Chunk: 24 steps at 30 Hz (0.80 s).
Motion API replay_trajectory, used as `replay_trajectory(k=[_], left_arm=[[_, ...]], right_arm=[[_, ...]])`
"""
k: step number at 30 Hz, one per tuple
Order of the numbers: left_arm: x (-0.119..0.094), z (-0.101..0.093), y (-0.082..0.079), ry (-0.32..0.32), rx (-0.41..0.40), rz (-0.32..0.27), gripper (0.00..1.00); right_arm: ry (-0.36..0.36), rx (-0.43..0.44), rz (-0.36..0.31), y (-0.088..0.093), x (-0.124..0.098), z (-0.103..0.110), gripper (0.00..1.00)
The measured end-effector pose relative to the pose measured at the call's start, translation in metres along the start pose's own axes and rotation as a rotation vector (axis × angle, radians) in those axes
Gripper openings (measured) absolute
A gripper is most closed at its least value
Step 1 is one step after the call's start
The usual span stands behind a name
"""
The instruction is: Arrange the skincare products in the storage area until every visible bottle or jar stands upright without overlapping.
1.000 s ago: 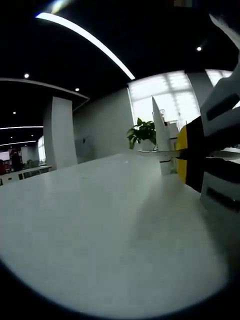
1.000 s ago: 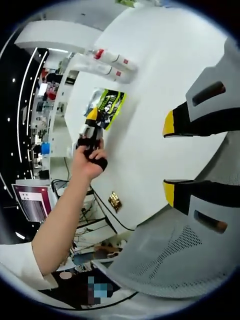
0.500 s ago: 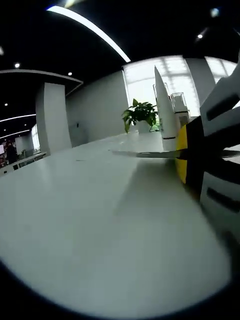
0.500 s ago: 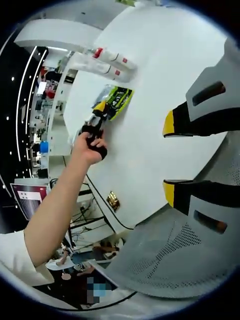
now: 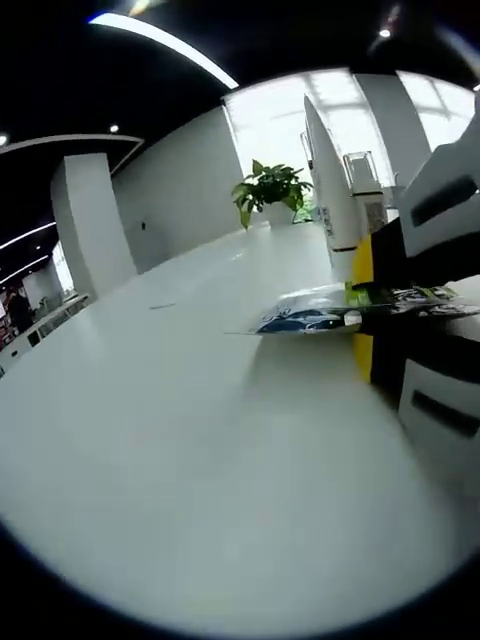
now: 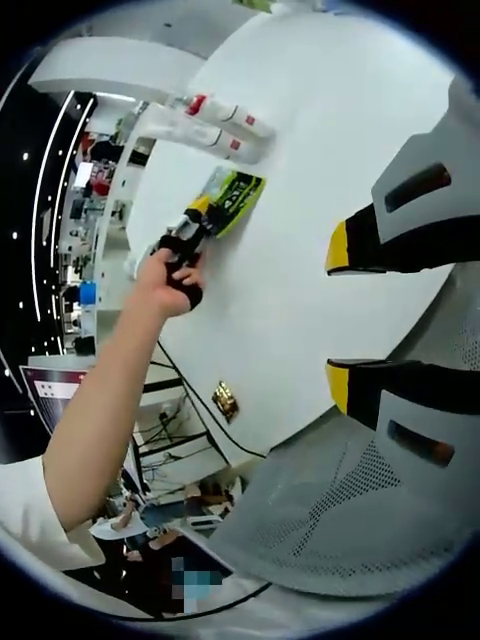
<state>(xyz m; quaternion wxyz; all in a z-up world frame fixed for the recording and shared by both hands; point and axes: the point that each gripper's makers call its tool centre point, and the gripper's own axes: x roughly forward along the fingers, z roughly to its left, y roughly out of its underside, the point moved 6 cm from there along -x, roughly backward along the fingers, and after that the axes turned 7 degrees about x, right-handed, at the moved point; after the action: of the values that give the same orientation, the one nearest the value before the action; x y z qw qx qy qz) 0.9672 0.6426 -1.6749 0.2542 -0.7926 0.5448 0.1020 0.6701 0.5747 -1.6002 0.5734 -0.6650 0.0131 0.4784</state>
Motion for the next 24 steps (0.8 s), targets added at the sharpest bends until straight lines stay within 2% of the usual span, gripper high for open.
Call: replay_trajectory(k=[4, 7, 10, 15, 20, 24], left_arm=[[0.002, 0.006, -0.011, -0.039, 0.054, 0.008, 0.25], [0.003, 0.008, -0.016, -0.062, 0.058, 0.014, 0.30], [0.003, 0.005, -0.019, -0.080, 0.051, 0.008, 0.37], [0.003, -0.001, -0.025, -0.117, 0.092, -0.003, 0.52], [0.002, -0.006, -0.030, -0.170, 0.165, -0.006, 0.68], [0.003, -0.008, -0.029, -0.203, 0.216, -0.002, 0.77]], right_arm=[[0.001, -0.006, -0.002, 0.000, 0.000, 0.000, 0.30], [0.004, -0.009, 0.000, 0.000, 0.000, 0.000, 0.30], [0.003, -0.011, 0.004, 0.000, 0.000, 0.000, 0.30], [0.000, -0.015, 0.009, 0.001, 0.000, 0.001, 0.29], [0.004, -0.016, 0.014, 0.001, 0.000, 0.000, 0.29], [0.005, -0.019, 0.017, 0.002, 0.000, 0.000, 0.28]])
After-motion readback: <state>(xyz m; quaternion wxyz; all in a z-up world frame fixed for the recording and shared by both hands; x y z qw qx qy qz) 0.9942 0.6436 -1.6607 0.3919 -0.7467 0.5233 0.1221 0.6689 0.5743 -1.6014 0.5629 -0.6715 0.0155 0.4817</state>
